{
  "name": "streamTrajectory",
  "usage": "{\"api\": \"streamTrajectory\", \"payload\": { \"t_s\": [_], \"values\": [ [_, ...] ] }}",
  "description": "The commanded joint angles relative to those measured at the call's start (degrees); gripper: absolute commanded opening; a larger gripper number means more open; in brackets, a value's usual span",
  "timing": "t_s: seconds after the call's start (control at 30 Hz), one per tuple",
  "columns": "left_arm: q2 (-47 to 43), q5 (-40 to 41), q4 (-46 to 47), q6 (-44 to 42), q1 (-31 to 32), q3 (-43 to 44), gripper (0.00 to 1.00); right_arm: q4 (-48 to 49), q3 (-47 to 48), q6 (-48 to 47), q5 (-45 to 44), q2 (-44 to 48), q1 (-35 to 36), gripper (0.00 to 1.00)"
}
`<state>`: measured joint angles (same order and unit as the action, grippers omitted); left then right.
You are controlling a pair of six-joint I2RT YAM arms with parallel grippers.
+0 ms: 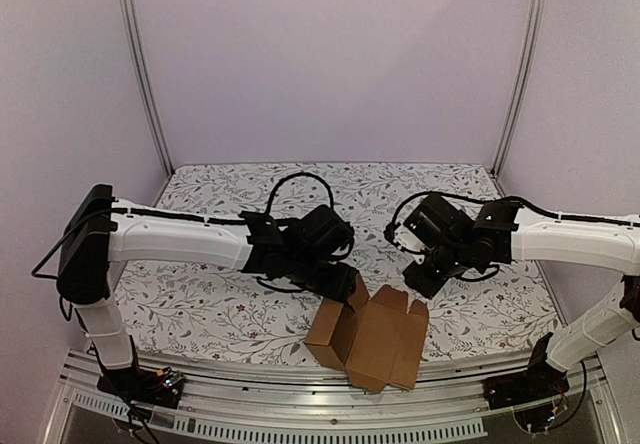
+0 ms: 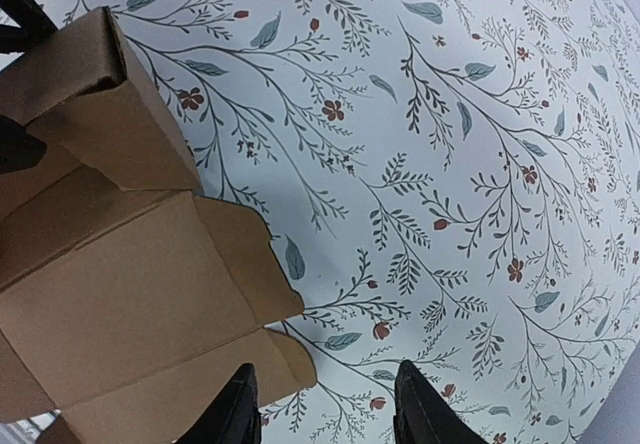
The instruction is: Fold the paper box
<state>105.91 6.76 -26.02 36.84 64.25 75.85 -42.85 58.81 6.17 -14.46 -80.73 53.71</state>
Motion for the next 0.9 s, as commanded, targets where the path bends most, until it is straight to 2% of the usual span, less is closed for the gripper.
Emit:
{"api": "streamTrajectory", "payload": {
  "t_s": [0.0,0.17,0.33,0.57,0.87],
  "values": [
    [0.6,1.8,-2.29,0.35,0.83,0.14,0.5,1.62,-0.64,1.2,1.35,1.28,-0.3,0.45],
    [0.57,2.33,-1.45,1.5,0.54,-2.97,0.31,2.32,0.1,1.89,3.31,1.26,-0.34,0.44],
    [0.97,1.82,0.83,2.91,-0.04,-6.61,0.2,4.12,1.03,2.41,6.6,1.91,-0.27,0.44],
    [0.84,1.58,2.52,3.18,-0.35,-9.06,0.17,5.04,5.34,2.12,9.99,-0.28,-0.25,0.46],
    [0.11,1.56,5.02,3.47,-0.44,-11.25,0.15,1.57,15.78,-0.9,11.49,-5.41,0.5,0.46]
  ]
}}
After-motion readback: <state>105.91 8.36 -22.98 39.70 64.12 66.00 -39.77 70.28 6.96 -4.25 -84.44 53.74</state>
